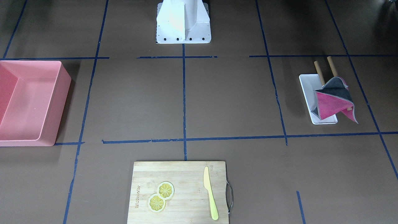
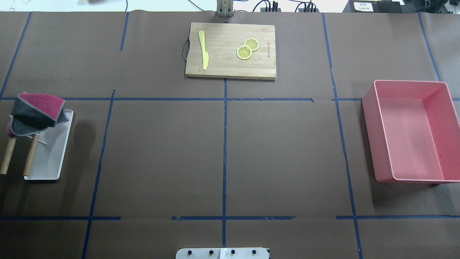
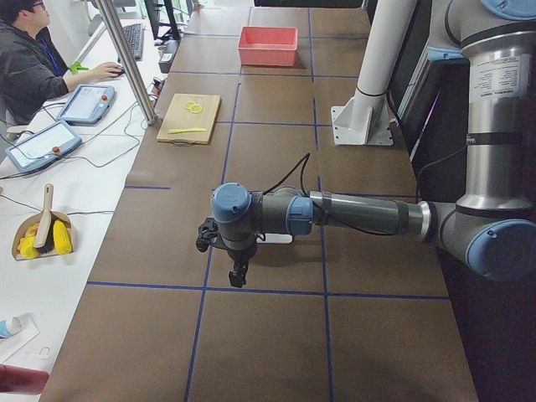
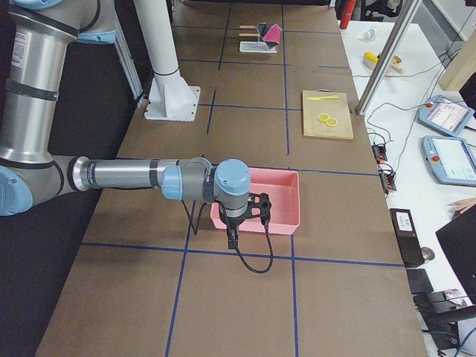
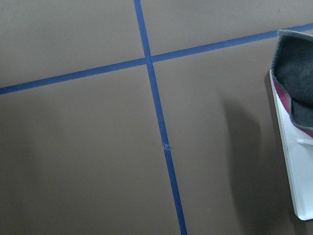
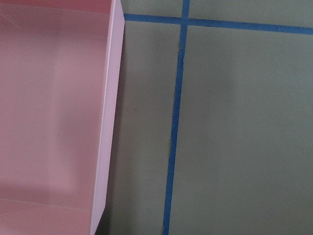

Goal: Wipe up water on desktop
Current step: 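Reach the left gripper toward the grey-and-pink cloth on the white tray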

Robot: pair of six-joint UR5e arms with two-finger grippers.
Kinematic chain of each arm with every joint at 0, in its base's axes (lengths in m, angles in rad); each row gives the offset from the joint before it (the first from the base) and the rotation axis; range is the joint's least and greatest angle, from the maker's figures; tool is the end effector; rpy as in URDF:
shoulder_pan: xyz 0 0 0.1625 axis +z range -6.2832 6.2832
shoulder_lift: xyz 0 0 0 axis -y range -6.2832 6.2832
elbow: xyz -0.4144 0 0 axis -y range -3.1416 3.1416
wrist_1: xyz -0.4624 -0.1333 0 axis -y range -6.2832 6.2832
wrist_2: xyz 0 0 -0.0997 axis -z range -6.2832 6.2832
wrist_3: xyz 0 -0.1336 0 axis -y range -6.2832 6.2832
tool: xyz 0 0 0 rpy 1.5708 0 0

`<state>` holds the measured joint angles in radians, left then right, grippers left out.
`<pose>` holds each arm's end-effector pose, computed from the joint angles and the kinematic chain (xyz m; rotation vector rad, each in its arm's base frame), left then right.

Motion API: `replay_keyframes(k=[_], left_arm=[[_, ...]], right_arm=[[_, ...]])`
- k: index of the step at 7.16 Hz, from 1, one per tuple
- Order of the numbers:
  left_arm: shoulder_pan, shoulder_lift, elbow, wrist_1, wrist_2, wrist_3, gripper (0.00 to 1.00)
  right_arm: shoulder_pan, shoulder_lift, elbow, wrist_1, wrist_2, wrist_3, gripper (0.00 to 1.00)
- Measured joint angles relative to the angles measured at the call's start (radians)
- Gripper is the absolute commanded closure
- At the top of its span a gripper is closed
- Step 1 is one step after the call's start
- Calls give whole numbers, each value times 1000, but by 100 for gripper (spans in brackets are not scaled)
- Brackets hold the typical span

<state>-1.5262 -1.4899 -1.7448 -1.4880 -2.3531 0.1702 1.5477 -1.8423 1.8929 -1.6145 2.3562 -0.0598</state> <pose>-0.0156 -0.5288 0.6263 0.0590 0.7816 0.2077 0.0284 -0.4518 0.6321 0.0210 -0.7854 -0.0813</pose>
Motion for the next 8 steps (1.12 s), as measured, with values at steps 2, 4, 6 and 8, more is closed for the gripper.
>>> replay_keyframes(k=[2,4,6,8], left_arm=[[1,-4,1,-10,1,2,0],[1,-4,-8,-87,0,5,0],[5,-23,15,-168,-2,-5,0],[9,-61,52,-197,-8,-30,0]], right_arm=[[0,0,-1,0,0,0,0],[-1,0,-1,-1,0,0,0],[0,0,0,-1,3,1,0],[0,0,0,-1,3,1,0]])
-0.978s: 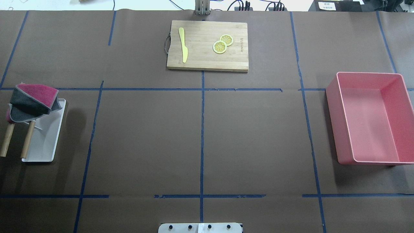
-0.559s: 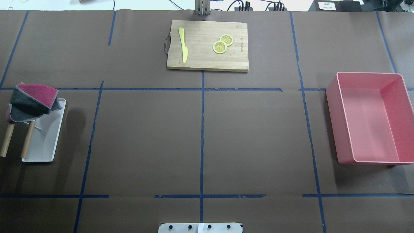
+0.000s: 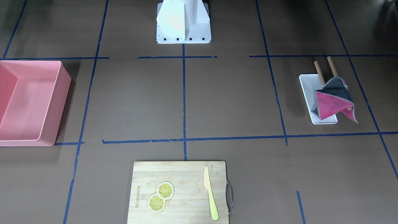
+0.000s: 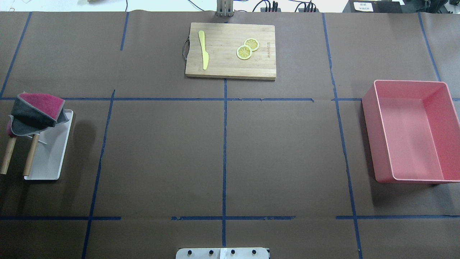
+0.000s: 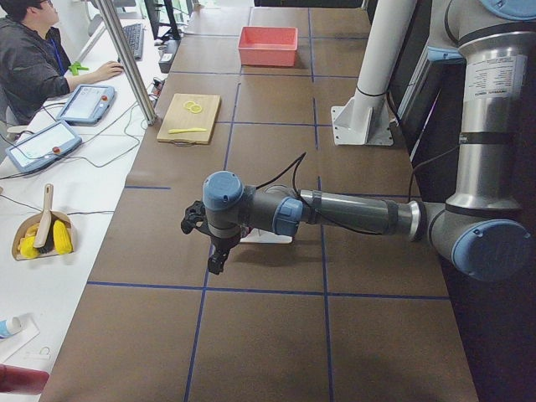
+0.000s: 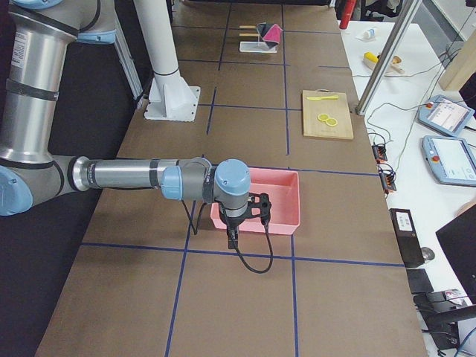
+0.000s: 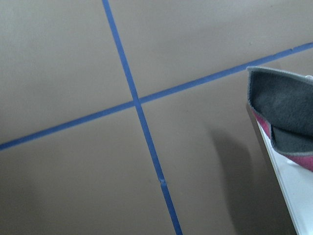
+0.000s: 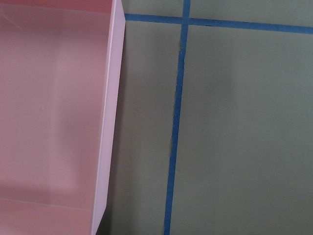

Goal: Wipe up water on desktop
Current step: 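Reach the left gripper toward the grey-and-pink cloth on the white tray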

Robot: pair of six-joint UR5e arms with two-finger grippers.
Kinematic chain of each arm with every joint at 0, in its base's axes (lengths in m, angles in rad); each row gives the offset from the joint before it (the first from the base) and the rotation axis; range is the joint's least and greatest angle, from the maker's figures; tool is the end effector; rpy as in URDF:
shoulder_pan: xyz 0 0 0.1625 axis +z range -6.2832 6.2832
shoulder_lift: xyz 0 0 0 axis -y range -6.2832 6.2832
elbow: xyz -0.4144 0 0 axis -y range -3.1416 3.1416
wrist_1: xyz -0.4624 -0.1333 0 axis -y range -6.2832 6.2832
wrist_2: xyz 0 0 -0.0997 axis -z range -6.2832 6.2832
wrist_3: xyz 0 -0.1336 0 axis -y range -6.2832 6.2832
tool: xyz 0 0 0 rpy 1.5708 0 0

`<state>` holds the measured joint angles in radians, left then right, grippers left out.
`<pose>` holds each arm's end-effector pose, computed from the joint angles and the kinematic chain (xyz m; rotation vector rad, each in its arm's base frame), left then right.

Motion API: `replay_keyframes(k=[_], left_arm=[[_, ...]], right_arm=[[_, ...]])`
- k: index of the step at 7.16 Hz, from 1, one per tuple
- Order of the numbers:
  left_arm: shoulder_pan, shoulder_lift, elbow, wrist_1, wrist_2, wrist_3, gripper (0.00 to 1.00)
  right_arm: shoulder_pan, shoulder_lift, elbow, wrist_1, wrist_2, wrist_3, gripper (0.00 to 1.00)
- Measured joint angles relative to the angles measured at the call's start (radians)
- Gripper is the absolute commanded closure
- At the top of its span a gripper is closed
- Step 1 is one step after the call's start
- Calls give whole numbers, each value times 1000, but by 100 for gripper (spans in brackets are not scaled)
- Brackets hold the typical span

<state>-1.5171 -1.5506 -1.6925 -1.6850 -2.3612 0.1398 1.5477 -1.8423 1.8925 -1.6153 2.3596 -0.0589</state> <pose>-0.0078 -0.5704 0.6004 0.2387 0.7800 0.2679 0.0281 -0.4517 0.6321 0.0195 -0.7888 -0.0799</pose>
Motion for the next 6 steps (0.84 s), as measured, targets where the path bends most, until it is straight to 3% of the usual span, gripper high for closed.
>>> replay_keyframes(k=[2,6], left_arm=[[35,-10,-3,-41,-16,-95,0],[252,-8,-37,-241,-10,-607,0]], right_arm=[[0,0,0,0,1,0,0],[0,0,0,0,1,0,0]])
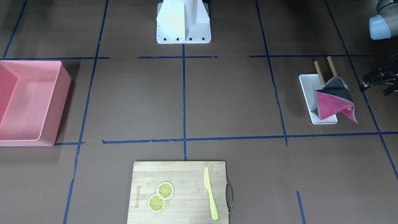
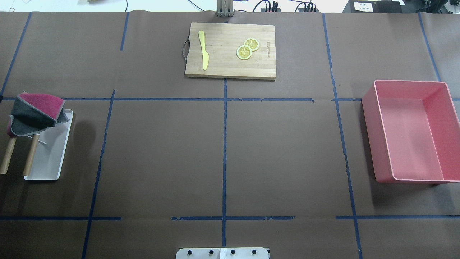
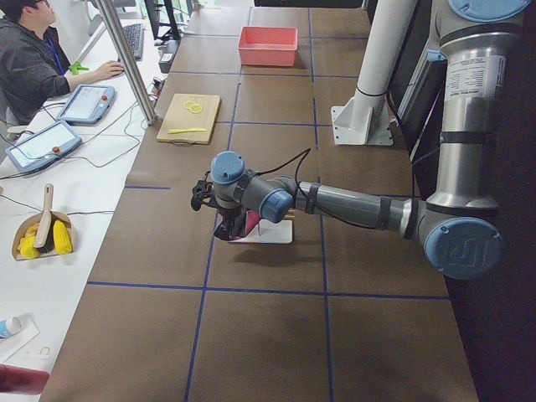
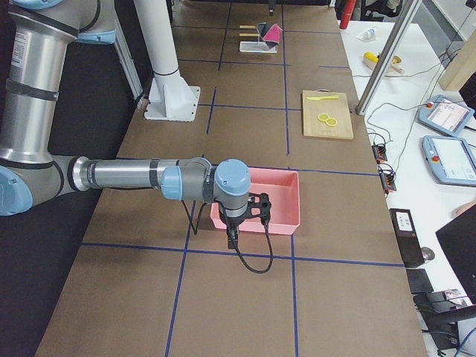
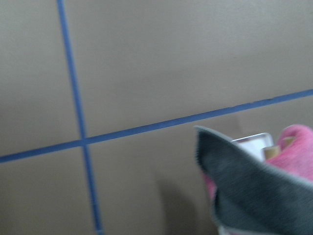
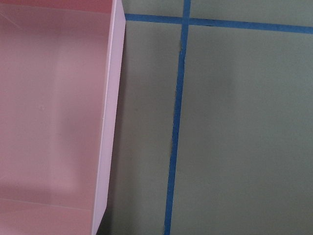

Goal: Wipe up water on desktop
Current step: 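Reach the left gripper toward the grey-and-pink cloth on the white tray, then grasp the grey-and-pink cloth with the left gripper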

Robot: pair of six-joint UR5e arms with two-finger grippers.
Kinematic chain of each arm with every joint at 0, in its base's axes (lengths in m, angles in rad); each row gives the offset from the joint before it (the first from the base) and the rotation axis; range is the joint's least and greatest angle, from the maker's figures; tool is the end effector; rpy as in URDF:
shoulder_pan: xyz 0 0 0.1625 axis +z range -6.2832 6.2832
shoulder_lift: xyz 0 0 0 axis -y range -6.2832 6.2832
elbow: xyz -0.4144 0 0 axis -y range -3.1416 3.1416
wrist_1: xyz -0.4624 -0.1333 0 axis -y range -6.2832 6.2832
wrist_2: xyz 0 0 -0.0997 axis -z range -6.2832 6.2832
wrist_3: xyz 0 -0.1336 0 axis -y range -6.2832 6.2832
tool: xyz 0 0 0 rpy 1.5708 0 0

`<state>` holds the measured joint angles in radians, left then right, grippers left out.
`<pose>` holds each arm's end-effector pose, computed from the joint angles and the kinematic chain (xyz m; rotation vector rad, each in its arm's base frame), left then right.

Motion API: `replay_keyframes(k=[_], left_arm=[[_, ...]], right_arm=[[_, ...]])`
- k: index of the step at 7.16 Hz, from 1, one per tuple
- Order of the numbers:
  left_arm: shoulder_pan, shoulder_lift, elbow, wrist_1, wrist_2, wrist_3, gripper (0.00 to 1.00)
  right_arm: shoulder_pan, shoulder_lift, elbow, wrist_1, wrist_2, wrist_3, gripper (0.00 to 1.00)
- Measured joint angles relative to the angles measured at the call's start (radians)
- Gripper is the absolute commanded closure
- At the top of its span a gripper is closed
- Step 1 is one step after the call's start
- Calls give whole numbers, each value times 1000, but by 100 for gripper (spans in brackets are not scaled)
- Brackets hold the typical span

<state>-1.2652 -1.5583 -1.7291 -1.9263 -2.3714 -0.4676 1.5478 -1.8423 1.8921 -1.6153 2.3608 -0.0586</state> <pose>0.1402 -0.5686 0.5433 0.1434 0.9028 0.0500 0.0280 -0.4517 0.6322 0.0191 -0.7900 -0.0794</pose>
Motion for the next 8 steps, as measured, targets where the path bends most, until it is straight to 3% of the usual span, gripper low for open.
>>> replay_keyframes(k=[2,3,4,5,6,8], left_arm=[[80,0,-27,-23,50,-137,5],[102,1,-35,-25,62,-174,25],[112,3,-38,-26,67,-189,55],[116,3,-39,-26,68,-195,77],[117,4,-39,-26,69,-197,92],[116,5,-42,-26,69,-196,95]], right_arm=[[0,0,-1,0,0,-1,0],[0,0,-2,0,0,-1,0],[0,0,-3,-1,0,-1,0],[0,0,-3,-1,0,-1,0],[0,0,-4,-1,0,-1,0],[-1,0,-4,-2,0,-1,0]])
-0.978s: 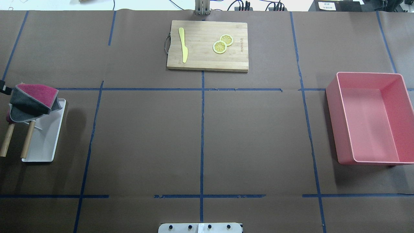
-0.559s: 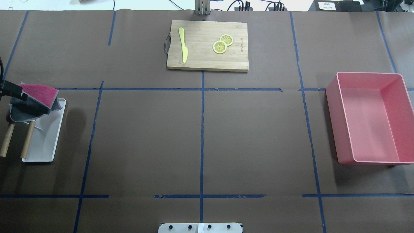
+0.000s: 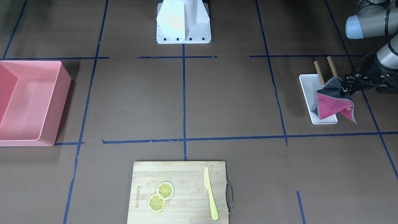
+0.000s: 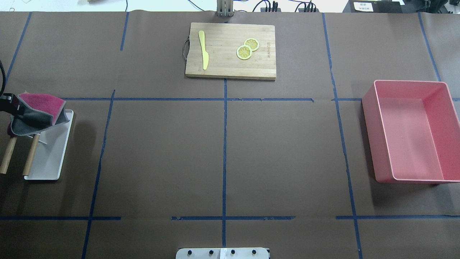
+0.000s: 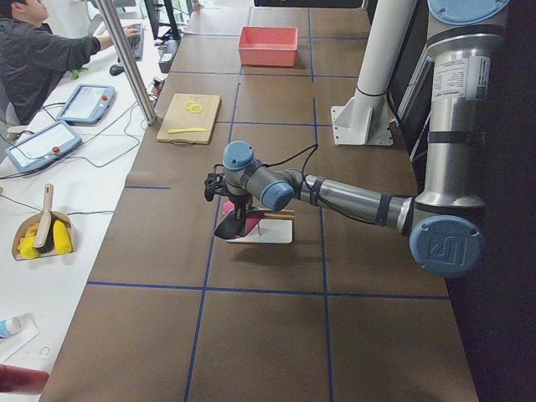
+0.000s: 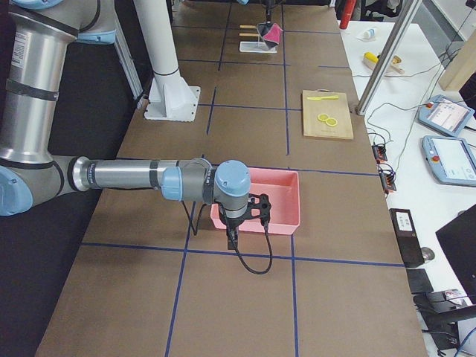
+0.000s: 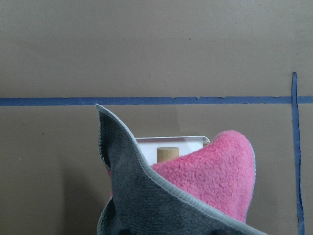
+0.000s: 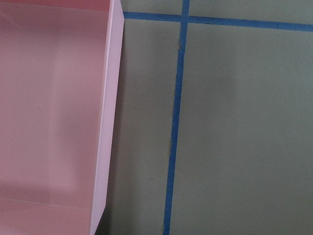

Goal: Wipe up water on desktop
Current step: 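Grasp the grey-and-pink cloth with the left gripper, then lift the cloth toward the table center with the left gripper while the right gripper approaches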

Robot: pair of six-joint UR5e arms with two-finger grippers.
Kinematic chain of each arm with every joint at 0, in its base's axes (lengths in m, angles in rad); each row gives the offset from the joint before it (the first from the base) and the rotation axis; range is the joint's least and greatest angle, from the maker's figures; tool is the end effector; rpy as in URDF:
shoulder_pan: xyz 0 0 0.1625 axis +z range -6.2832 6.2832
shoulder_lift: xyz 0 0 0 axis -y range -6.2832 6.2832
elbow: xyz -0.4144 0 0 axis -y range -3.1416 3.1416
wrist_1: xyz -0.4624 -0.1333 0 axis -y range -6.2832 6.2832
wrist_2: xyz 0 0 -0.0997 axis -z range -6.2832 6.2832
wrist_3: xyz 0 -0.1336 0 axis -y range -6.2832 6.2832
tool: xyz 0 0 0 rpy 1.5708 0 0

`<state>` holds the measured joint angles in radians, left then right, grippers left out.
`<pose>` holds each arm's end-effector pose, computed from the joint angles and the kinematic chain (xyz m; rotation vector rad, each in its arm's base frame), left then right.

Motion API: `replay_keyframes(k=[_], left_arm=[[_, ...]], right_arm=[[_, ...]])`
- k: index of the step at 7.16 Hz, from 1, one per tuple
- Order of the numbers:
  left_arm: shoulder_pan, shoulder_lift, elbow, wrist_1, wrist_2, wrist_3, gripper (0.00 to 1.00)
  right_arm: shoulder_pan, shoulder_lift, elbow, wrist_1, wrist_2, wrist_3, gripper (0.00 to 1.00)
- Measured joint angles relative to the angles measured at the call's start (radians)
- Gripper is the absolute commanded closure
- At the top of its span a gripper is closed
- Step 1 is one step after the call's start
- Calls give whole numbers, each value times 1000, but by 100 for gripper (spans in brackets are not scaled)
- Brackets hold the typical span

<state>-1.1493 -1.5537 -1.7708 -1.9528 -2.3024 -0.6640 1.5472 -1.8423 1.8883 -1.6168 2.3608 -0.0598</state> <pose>0.1992 -0.5518 0.5233 0.0940 0.8862 -0.0197 0.0278 -0.4513 0.6345 0.0143 -0.7901 -0.0790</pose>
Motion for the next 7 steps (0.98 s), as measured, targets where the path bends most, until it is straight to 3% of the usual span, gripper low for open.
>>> replay_keyframes(k=[2,7], left_arm=[[-2,3,-11,1,0,1,100],[-8,-10,-92,57,-6,-46,100]], right_arm=[[0,0,0,0,0,0,0],[-1,6,11,13,4,-2,0]])
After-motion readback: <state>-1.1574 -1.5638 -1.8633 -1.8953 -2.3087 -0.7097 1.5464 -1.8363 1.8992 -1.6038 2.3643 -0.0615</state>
